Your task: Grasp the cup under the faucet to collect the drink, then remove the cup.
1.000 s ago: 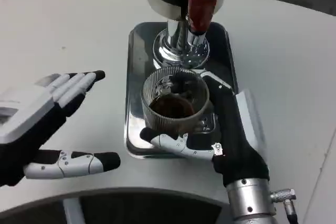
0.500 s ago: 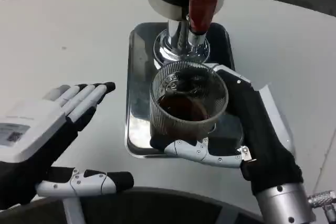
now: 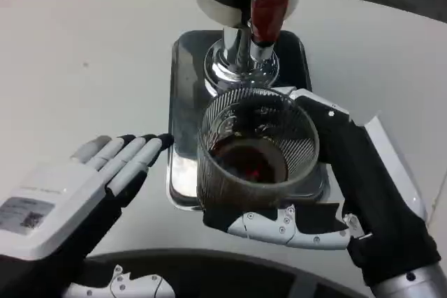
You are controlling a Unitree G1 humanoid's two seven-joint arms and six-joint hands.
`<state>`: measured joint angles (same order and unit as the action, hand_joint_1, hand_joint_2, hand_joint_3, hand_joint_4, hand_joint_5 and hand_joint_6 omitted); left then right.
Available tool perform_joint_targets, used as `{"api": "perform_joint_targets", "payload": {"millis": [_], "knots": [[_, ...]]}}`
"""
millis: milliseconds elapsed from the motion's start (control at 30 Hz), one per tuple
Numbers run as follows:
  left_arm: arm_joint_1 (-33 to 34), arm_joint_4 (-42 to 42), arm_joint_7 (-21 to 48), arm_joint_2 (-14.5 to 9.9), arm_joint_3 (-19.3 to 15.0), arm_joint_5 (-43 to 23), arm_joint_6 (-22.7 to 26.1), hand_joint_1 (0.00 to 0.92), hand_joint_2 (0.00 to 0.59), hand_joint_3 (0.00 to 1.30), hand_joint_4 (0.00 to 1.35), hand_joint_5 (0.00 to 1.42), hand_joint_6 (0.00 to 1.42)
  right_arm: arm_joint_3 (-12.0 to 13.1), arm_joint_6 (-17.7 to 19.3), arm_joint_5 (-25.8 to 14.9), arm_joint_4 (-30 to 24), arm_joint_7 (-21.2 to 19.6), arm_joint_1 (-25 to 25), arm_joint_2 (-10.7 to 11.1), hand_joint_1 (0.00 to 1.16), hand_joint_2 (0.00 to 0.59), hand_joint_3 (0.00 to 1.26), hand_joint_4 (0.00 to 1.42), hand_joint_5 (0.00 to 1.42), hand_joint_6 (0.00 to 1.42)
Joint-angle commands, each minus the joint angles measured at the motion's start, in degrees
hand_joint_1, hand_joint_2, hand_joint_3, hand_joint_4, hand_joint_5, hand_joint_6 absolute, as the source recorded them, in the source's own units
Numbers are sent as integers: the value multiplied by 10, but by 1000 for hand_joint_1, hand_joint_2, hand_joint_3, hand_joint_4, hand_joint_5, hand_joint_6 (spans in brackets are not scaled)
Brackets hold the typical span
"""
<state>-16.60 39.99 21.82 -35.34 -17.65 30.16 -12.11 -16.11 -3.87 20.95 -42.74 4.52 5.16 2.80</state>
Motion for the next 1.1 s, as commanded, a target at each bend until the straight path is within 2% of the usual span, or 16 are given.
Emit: {"api": "perform_joint_targets", "payload": {"millis": [33, 267, 433, 667, 900, 1100], "knots": [[-27, 23, -9, 14, -6, 15, -14, 0, 3, 0, 0, 0, 0, -12, 4, -15, -50, 12, 40, 6, 1138, 124, 638, 841, 955, 1380], [-25, 35, 4, 21, 17, 31, -12, 0, 0, 0, 0, 0, 0, -14, 24, -15, -67, 8, 93, 14, 1138, 124, 638, 841, 955, 1381], [-16, 37, 2, 24, 31, 39, -10, 0, 0, 0, 0, 0, 0, -4, 27, -15, -88, 8, 102, 18, 1138, 124, 638, 841, 955, 1382], [-5, 37, 4, 24, 33, 39, -7, 0, 0, 0, 0, 0, 0, -2, 20, -11, -125, 14, 119, 27, 1137, 124, 639, 848, 955, 1383], [-8, 41, 6, 25, 33, 38, -6, 0, 0, 0, 0, 0, 0, -12, 24, -5, -137, 10, 140, 27, 1137, 124, 639, 851, 955, 1383], [-10, 43, 8, 29, 33, 38, -3, 0, 0, 0, 0, 0, 0, -12, 25, -5, -141, 10, 145, 27, 1132, 123, 639, 851, 955, 1383]]}}
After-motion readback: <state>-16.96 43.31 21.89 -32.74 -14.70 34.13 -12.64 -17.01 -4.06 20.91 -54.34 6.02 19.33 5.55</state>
